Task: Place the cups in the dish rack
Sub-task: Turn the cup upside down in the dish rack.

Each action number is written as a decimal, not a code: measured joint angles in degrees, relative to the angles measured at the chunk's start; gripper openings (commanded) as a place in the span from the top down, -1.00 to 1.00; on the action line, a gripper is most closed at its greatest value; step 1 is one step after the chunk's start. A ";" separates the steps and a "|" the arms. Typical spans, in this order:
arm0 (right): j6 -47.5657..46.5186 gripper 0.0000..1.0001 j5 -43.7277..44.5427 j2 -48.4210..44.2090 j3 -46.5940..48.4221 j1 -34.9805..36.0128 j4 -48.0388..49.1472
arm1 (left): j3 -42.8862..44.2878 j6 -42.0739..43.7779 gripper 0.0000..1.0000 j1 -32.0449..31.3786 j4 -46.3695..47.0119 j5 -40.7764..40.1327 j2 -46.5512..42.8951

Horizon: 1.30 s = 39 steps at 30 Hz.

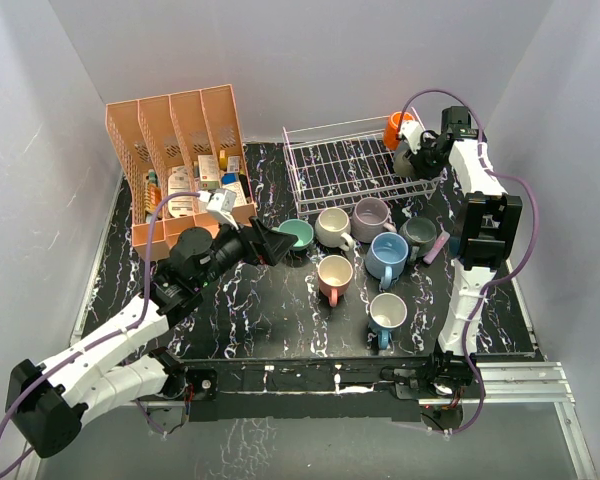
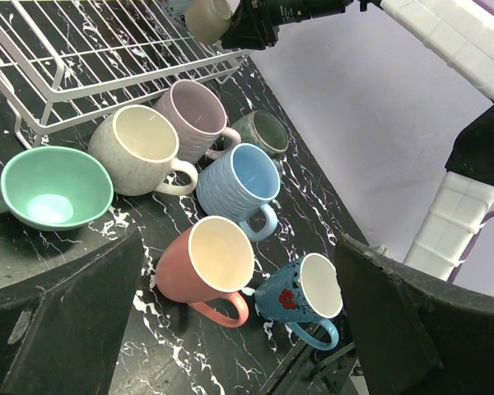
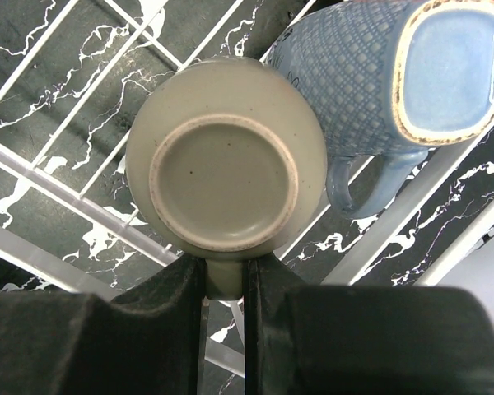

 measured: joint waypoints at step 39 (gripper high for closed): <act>-16.59 0.72 8.74 1.66 1.27 4.48 -2.23 | -0.87 -0.04 -0.93 0.00 -0.15 0.00 0.66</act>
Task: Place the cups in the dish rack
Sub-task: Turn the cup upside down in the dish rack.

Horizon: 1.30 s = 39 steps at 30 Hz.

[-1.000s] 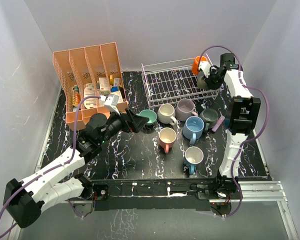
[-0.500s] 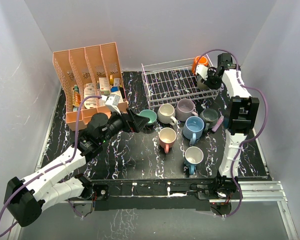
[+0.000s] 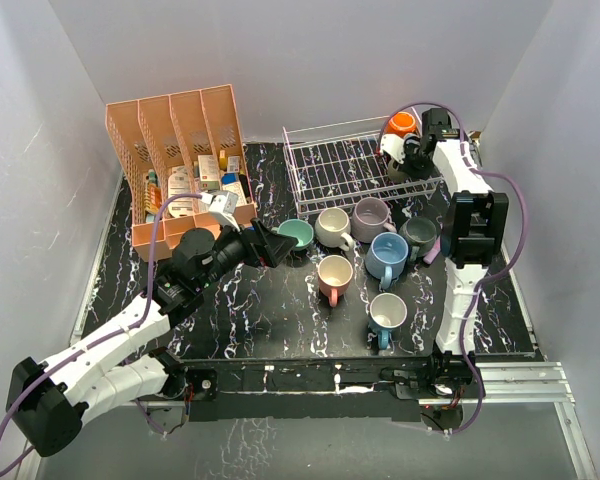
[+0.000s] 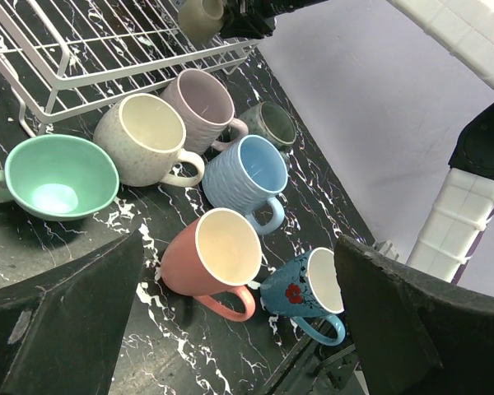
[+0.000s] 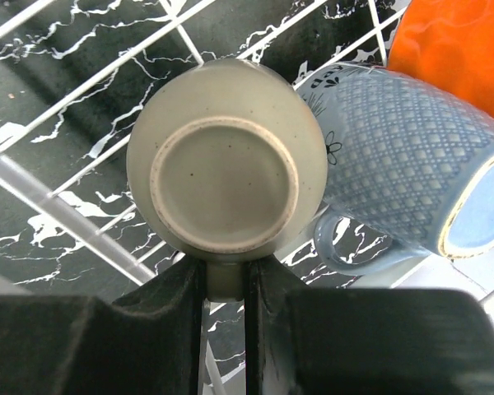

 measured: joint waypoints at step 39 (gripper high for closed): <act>0.79 0.19 0.57 -3.26 -1.46 -0.07 1.51 | 0.00 0.02 -0.94 0.00 0.20 0.00 0.20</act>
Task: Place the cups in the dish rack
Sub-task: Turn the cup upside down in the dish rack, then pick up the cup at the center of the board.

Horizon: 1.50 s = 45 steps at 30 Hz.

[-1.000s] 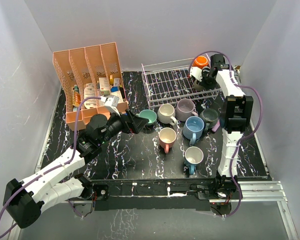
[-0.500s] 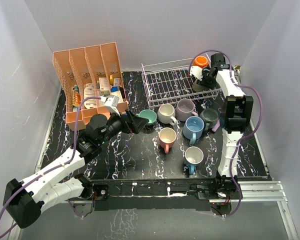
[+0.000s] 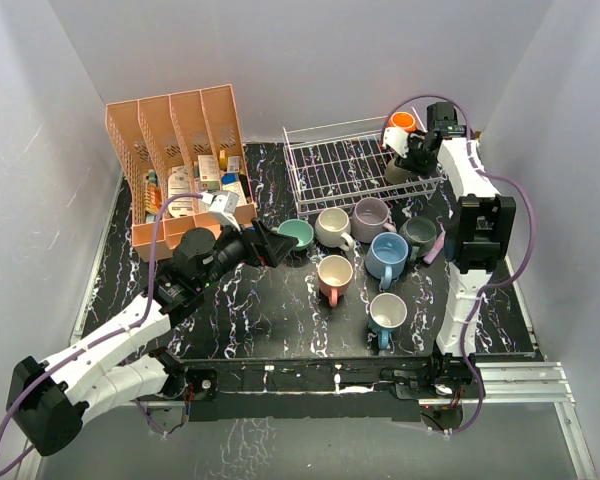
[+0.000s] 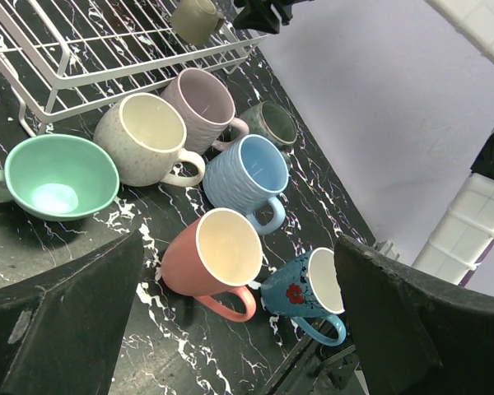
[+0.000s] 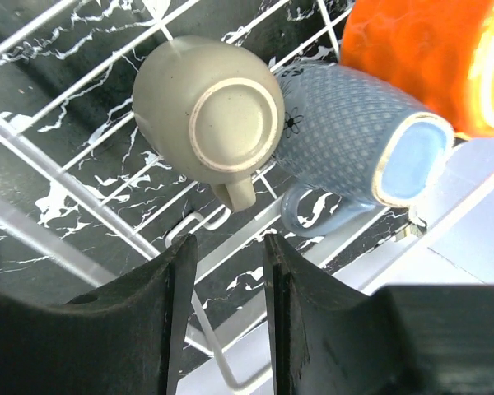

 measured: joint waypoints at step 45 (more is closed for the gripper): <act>47.47 0.85 -3.89 1.20 -3.96 6.10 17.11 | -1.51 -0.68 -0.94 0.02 0.15 -0.04 -1.05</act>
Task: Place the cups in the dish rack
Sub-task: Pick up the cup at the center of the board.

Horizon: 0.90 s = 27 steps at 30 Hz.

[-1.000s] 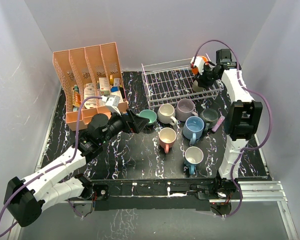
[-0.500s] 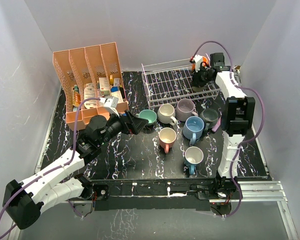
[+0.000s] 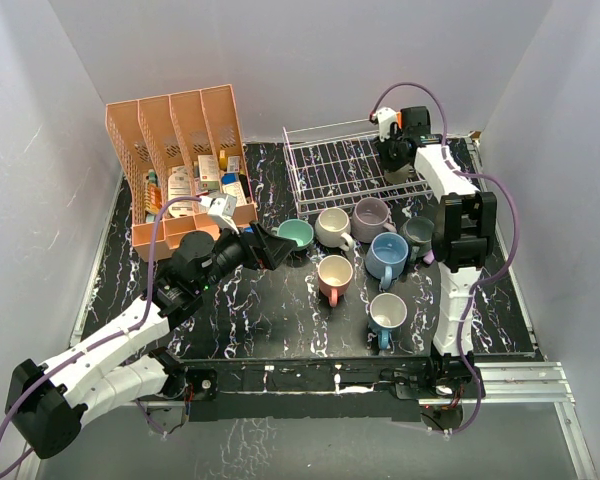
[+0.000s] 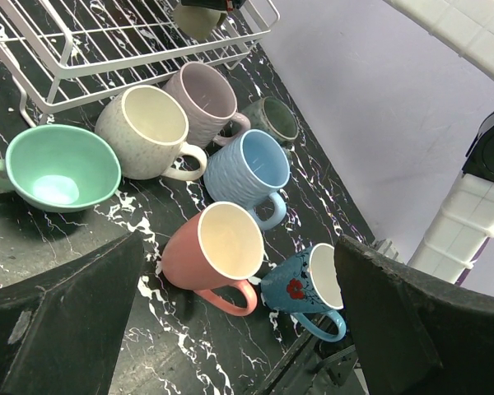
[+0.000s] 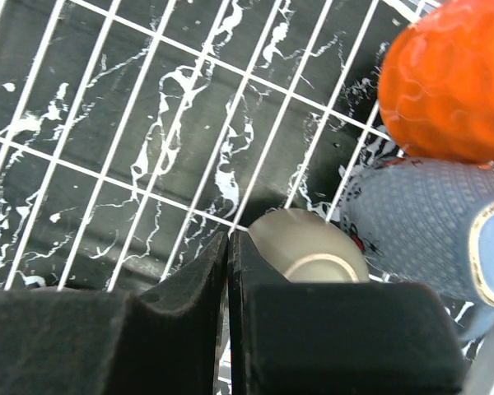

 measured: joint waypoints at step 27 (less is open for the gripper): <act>-1.68 0.83 5.64 -2.45 -2.99 -3.48 -0.07 | -0.09 0.00 -0.94 0.02 -0.17 -0.35 -0.07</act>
